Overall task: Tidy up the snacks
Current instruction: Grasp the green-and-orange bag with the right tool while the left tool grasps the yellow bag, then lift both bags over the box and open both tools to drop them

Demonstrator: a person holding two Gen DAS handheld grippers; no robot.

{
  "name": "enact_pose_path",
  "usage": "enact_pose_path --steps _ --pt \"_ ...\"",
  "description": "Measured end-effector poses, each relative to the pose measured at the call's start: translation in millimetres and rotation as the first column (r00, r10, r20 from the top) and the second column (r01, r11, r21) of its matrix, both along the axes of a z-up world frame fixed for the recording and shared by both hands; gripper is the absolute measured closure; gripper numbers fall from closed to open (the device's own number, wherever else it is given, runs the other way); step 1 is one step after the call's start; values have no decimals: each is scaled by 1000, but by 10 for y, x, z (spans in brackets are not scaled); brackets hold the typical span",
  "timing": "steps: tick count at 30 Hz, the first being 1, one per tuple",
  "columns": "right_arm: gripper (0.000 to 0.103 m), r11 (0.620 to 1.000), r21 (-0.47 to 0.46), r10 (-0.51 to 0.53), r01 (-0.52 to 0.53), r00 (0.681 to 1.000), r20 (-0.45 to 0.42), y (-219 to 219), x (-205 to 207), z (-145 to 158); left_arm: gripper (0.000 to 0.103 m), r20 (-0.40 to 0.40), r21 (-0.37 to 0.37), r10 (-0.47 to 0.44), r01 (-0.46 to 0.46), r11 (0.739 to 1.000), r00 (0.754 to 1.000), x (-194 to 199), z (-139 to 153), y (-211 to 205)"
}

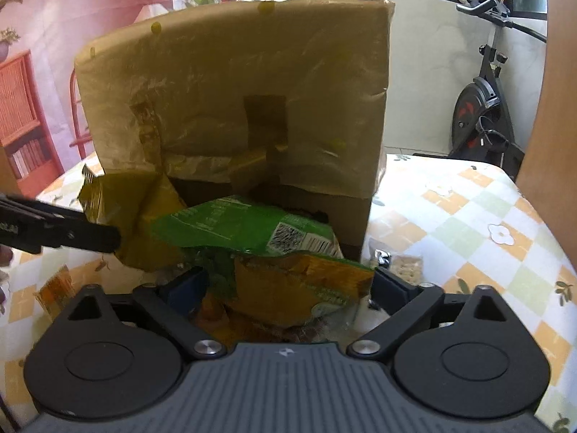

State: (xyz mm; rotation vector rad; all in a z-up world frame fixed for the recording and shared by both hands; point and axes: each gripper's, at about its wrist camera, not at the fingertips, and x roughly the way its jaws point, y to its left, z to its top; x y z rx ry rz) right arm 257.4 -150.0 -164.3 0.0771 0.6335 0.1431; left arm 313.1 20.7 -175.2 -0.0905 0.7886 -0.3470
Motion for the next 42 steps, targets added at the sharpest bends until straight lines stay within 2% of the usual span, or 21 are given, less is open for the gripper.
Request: enact_pose_path --steps 7,11,15,20,25,33,42 --pt "0 994 104 20 -23 999 32 -36 81 18 9 -12 -92 30 -31 995 999 88 -52 103" --pt "0 996 56 72 -75 996 55 78 70 58 15 9 -119 22 -20 993 1000 33 -45 164" --pt "3 997 14 71 -71 997 25 130 124 6 19 13 -109 14 -12 994 1000 -28 -7 177" --pt "11 998 37 54 -54 999 0 83 113 -38 21 18 -109 30 -28 994 999 -109 75 227" --pt "15 995 93 39 -43 998 41 -21 -3 64 21 35 -115 56 -51 992 998 -235 187 295" --pt "15 994 96 34 -42 996 85 -50 -210 285 21 72 -118 111 -102 988 991 -524 376 325" --pt "15 993 116 19 -31 994 110 -79 -521 401 21 105 -126 142 -128 984 984 -812 533 391"
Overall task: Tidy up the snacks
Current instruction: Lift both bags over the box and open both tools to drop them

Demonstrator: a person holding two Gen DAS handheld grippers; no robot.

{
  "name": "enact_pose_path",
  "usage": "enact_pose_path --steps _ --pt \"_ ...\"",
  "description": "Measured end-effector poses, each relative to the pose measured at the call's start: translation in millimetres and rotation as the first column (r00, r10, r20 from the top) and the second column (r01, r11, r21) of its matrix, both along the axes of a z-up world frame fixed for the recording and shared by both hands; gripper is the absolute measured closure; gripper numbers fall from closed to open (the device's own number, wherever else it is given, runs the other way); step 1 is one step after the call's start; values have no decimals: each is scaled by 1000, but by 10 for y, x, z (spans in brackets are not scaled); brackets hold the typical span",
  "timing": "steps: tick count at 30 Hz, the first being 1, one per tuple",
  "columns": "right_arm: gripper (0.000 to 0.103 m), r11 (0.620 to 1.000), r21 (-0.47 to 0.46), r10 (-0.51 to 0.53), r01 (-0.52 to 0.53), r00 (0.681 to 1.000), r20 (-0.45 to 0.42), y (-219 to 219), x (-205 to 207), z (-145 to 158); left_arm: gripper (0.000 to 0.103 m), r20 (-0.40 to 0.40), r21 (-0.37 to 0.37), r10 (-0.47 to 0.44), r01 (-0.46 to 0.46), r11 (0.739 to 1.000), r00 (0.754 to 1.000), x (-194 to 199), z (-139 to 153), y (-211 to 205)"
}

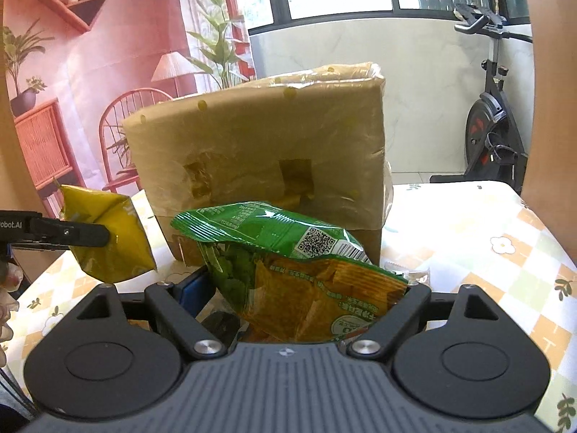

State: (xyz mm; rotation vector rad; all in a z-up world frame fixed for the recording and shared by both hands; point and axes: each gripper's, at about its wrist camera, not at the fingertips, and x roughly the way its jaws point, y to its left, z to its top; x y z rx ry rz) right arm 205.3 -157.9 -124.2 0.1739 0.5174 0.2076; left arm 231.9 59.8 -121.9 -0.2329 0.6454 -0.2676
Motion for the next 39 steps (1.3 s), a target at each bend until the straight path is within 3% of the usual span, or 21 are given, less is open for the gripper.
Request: enact_pose_path --steps 11,17,26,34,39 --pt "16 999 4 -42 42 999 15 -78 -248 71 21 -11 -26 42 -42 999 999 -124 2 131" --pt "16 998 17 -61 60 995 81 -162 -325 315 21 83 -38 27 -24 999 996 -59 307 155" --pt "16 997 34 -72 65 961 266 -255 -292 973 22 229 -20 -33 39 999 973 147 766 -7" --pt "16 999 30 -38 30 939 342 -301 91 1358 22 295 3 -76 78 997 953 622 1096 -211" --pt "16 1000 11 -3 -1 937 350 -227 563 1405 22 298 46 -92 82 996 950 1038 1156 -310"
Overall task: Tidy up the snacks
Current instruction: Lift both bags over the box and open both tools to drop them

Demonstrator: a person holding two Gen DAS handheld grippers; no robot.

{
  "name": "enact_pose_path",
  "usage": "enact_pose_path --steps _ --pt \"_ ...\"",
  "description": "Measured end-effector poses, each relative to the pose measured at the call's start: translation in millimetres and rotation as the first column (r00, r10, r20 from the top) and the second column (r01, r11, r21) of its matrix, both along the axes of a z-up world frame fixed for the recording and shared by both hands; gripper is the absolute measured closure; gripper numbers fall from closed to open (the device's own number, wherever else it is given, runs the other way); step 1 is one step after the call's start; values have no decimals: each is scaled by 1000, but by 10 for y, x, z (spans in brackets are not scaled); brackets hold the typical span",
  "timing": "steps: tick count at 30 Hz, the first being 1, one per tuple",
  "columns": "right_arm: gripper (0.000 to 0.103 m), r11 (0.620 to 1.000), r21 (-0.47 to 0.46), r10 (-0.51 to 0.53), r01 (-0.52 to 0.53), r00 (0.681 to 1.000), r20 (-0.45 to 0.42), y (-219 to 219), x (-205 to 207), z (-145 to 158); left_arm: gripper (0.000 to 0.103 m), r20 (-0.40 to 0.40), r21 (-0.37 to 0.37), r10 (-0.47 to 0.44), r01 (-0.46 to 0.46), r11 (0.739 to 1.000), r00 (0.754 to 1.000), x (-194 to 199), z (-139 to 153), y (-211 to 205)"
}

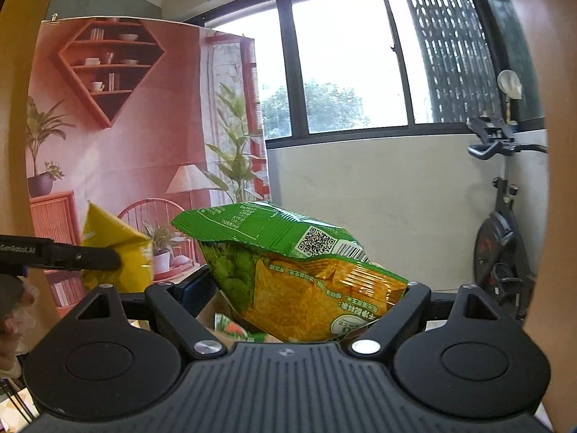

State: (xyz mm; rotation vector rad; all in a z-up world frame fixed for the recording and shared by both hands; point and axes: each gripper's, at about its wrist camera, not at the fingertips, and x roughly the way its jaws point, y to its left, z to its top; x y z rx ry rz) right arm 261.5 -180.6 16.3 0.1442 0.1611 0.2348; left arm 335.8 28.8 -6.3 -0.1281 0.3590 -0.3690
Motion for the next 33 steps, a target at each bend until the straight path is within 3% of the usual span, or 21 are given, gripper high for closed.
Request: enact_pose_path --steps 6,10,16,23,30,33 --pt "16 999 -35 29 -31 999 -38 38 775 -99 22 -50 35 7 -5 999 999 500 -68 -30" --pt "16 1000 -2 19 -20 994 -105 14 1259 -184 22 -80 60 31 -26 998 996 780 -142 -5" --pt "14 999 37 22 -15 979 -205 -40 1639 -329 20 -121 124 12 3 992 993 991 -219 -125" --pt "9 1000 19 -9 14 966 -258 -50 1677 -336 15 -186 147 63 -36 989 981 1096 -305 -74" --pt "8 999 3 -33 36 959 -282 17 1559 -301 13 -167 176 80 -50 983 983 958 -146 -51" --pt "7 999 14 -29 34 959 -283 27 1463 -264 6 -166 176 68 -39 984 984 912 -115 -70"
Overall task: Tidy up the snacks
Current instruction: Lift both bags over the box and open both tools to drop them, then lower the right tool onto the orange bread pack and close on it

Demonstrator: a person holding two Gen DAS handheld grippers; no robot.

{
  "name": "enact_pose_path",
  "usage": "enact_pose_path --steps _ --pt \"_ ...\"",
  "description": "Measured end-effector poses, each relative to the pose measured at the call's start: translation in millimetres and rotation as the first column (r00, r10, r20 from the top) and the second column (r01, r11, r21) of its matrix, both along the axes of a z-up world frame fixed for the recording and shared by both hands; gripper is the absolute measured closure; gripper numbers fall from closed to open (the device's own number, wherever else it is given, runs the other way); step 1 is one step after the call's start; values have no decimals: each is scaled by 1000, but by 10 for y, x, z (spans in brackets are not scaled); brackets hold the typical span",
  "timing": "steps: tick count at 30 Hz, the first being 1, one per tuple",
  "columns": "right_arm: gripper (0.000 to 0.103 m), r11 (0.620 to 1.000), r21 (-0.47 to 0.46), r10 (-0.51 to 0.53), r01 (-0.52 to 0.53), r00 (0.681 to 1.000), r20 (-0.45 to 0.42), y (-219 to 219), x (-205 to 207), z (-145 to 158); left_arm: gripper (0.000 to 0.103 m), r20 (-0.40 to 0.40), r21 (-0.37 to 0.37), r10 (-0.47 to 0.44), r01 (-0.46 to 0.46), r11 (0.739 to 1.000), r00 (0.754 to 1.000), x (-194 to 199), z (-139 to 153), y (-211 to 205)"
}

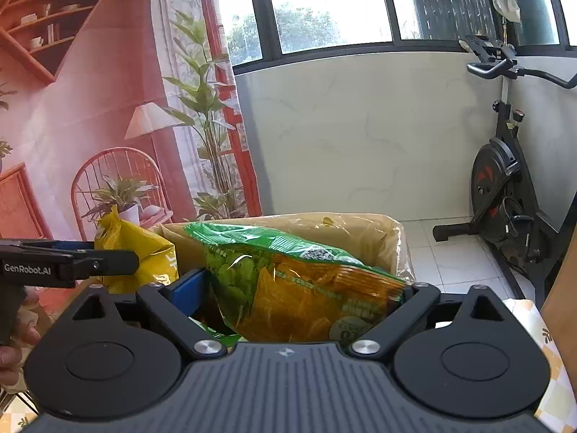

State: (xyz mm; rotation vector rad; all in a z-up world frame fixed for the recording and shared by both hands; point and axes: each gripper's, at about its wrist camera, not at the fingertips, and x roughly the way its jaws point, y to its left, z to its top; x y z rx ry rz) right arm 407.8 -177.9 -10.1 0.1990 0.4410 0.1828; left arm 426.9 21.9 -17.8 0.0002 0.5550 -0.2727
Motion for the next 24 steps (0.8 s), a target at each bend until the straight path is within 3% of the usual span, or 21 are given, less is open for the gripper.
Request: enact_pose_path --steps 6,11,16,24 --pt "5 1000 -23 13 -13 1000 -28 92 -143 -1 6 -21 -31 -29 29 999 999 -54 -29 -13" --pt "0 1000 9 11 -11 997 74 74 -327 116 4 47 -58 -23 25 998 999 -167 88 23" --pt "0 997 60 -49 43 993 109 -22 -391 217 4 97 -72 1 6 997 995 -289 207 37" --pt "0 992 111 -70 56 989 131 -54 -701 246 0 86 -110 -17 26 994 996 -610 185 199"
